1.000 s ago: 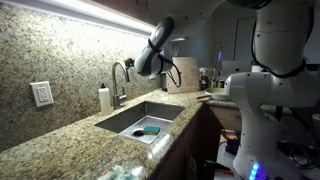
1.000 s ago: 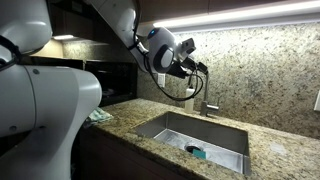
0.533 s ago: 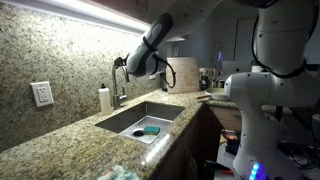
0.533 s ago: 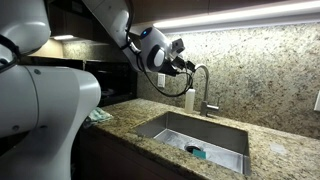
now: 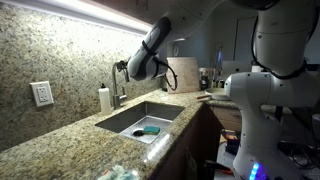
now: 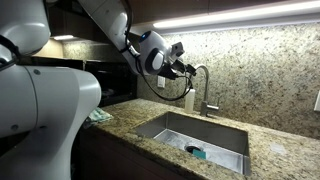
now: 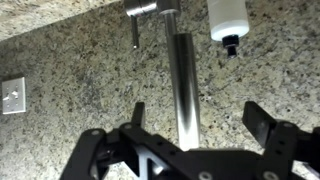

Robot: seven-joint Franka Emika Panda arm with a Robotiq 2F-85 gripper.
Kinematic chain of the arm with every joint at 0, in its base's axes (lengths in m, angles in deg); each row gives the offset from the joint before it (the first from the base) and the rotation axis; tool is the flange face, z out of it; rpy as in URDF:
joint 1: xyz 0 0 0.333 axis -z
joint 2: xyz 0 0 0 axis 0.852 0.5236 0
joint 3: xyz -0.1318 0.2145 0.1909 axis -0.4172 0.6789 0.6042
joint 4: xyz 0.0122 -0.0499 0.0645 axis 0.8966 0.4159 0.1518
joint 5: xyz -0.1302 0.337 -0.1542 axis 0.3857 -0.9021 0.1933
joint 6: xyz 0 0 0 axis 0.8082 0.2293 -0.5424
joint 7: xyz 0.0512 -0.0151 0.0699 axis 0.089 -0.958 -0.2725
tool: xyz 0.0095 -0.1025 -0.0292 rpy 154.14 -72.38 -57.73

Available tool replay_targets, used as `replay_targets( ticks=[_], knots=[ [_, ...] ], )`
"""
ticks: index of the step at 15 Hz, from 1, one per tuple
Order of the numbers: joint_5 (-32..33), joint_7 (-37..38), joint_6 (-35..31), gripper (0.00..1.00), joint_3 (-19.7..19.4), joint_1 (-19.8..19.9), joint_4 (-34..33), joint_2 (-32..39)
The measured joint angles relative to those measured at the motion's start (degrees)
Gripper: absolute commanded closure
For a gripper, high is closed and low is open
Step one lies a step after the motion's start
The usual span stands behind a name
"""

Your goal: Push the faucet to the left, use the sponge in the sink to wipe the sink

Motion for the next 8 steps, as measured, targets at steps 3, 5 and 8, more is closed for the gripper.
replay_targets(
  ticks=[3,5,8],
  knots=[
    [-0.1,0.0,0.0,0.00,-1.0,-0.1,-0.1,0.3],
    [0.0,0.0,0.0,0.00,-1.0,-0.1,-0.1,0.3],
    [0.0,0.0,0.0,0.00,0.1,0.5,-0.6,0.2]
  ],
)
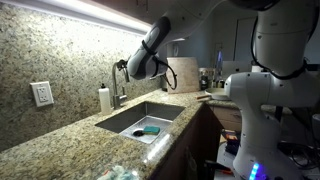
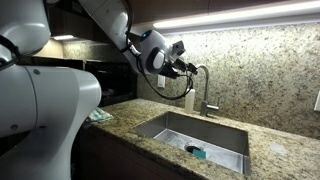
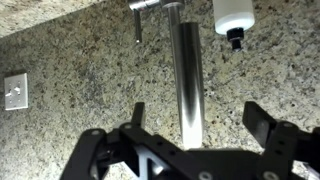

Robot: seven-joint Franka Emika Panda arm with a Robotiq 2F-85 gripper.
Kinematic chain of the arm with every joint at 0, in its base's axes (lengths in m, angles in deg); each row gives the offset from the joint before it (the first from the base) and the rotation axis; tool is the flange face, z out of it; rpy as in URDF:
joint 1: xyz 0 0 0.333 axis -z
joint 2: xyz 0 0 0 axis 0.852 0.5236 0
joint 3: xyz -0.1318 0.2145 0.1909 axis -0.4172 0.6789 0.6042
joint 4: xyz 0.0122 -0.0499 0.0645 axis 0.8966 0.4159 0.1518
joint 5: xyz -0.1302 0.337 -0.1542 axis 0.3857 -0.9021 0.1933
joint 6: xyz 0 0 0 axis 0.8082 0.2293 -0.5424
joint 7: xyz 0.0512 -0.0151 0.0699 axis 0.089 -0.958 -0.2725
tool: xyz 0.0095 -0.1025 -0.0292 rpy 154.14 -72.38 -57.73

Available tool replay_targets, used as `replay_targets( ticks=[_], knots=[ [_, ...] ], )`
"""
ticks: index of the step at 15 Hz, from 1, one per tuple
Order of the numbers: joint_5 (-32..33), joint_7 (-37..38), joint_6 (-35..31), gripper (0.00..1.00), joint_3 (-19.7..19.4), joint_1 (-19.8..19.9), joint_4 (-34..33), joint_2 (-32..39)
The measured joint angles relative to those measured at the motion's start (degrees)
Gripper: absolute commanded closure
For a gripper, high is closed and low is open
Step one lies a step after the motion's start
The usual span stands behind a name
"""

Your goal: Push the faucet to the left, use the sponge in the sink to wipe the sink

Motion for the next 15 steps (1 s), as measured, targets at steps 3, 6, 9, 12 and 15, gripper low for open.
replay_targets(
  ticks=[3,6,9,12,15],
  knots=[
    [0.0,0.0,0.0,0.00,3.4,2.4,-1.3,-0.2],
    [0.0,0.0,0.0,0.00,8.3,5.9,-2.8,-0.6],
    [0.0,0.0,-0.1,0.00,12.5,9.3,-4.5,-0.8],
    [0.0,0.3,-0.1,0.00,16.9,12.6,-6.6,-0.9],
    [0.6,1.1,-0.1,0.00,21.5,15.0,-10.3,-0.7]
  ],
)
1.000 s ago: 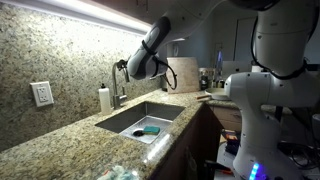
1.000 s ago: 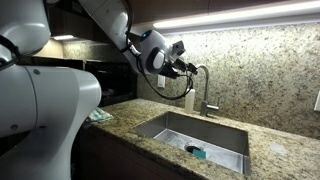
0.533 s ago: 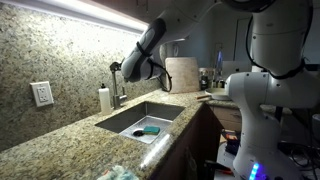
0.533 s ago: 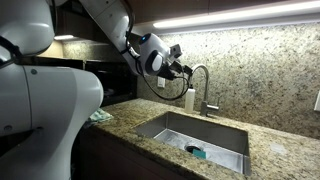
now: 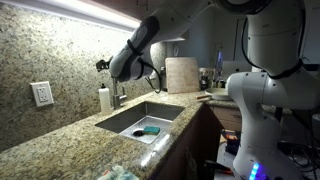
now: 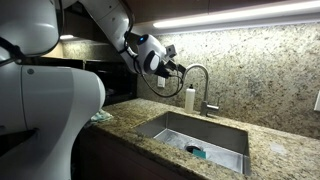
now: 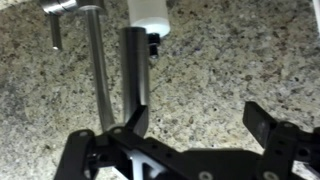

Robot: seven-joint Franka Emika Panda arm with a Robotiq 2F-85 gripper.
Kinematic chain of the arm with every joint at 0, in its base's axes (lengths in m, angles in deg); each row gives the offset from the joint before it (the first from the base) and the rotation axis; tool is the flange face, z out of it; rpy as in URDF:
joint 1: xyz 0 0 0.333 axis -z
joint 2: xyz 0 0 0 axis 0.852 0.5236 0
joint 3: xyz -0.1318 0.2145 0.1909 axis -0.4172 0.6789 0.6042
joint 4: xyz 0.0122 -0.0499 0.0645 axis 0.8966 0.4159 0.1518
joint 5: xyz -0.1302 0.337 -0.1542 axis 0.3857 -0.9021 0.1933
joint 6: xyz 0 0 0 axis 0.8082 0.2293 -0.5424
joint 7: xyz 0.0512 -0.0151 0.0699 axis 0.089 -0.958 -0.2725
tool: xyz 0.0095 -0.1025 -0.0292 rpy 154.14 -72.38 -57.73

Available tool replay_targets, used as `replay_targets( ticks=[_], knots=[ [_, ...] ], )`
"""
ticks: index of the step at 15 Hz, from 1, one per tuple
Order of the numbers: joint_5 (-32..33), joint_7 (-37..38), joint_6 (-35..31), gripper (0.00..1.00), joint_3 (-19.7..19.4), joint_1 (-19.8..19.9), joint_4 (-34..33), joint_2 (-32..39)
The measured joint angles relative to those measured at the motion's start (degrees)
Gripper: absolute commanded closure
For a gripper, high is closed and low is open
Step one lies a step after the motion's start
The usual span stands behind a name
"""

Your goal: Push the faucet to the left, use the sponge in the sink to wipe the sink

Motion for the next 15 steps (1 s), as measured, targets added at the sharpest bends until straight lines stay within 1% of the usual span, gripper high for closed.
replay_targets(
  ticks=[3,6,7,8,10,11,12,13,15],
  knots=[
    [1.2,0.8,0.0,0.00,6.0,2.6,-5.4,0.9],
    [3.3,2.0,0.1,0.00,14.0,7.2,-10.4,2.4],
    [3.4,2.0,0.1,0.00,15.9,8.5,-11.5,3.1],
    [3.4,2.0,0.1,0.00,16.6,9.1,-12.0,3.8],
    [2.5,2.0,0.1,0.00,15.6,9.1,-11.7,4.9],
    [1.8,2.0,0.1,0.00,14.3,8.6,-11.1,4.9],
    [0.9,2.0,0.1,0.00,12.3,7.4,-10.4,4.8],
    [0.0,2.0,0.0,0.00,9.9,5.6,-9.6,4.6],
    [-0.2,2.0,0.0,0.00,5.2,0.6,-8.5,2.9]
  ],
)
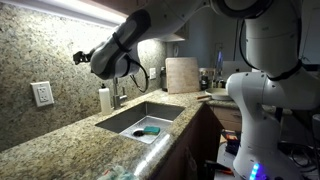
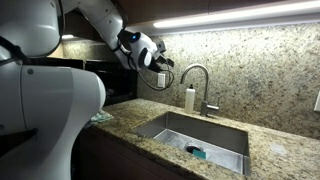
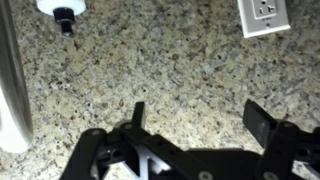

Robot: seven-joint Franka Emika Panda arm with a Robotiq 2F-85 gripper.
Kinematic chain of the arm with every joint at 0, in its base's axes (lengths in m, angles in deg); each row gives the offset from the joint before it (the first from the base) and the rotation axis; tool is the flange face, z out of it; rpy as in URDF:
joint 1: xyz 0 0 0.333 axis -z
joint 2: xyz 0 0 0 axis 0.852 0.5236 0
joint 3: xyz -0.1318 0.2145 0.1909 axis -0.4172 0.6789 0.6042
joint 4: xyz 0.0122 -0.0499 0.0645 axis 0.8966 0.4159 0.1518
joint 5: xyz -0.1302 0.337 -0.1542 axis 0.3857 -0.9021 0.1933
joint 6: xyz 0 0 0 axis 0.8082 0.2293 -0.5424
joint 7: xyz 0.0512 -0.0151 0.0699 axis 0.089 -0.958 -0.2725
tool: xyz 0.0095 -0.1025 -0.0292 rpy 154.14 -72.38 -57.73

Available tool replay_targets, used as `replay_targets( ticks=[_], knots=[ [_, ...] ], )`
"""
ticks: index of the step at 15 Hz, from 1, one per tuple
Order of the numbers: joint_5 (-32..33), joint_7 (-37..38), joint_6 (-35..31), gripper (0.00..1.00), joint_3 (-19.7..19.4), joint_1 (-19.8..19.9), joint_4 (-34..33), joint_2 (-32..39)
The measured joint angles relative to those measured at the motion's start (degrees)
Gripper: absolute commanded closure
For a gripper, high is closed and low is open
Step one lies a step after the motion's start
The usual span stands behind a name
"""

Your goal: Push the faucet to the left, use the sponge in the sink to wipe the sink

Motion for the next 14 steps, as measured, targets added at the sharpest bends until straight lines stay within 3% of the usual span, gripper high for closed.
replay_targets(
  ticks=[3,5,7,11,14],
  knots=[
    [0.8,-0.2,0.1,0.00,-2.8,-9.7,3.1,-6.4],
    [-0.2,-0.2,0.1,0.00,-4.2,-16.5,8.0,-10.8],
    [-3.0,-0.5,0.7,0.00,-8.1,-22.7,14.2,-13.5],
    [-10.9,-3.2,6.0,0.00,-22.8,-33.8,23.7,-13.0],
    [-13.7,-3.6,15.5,0.00,-35.0,-40.1,26.2,-9.3]
  ],
)
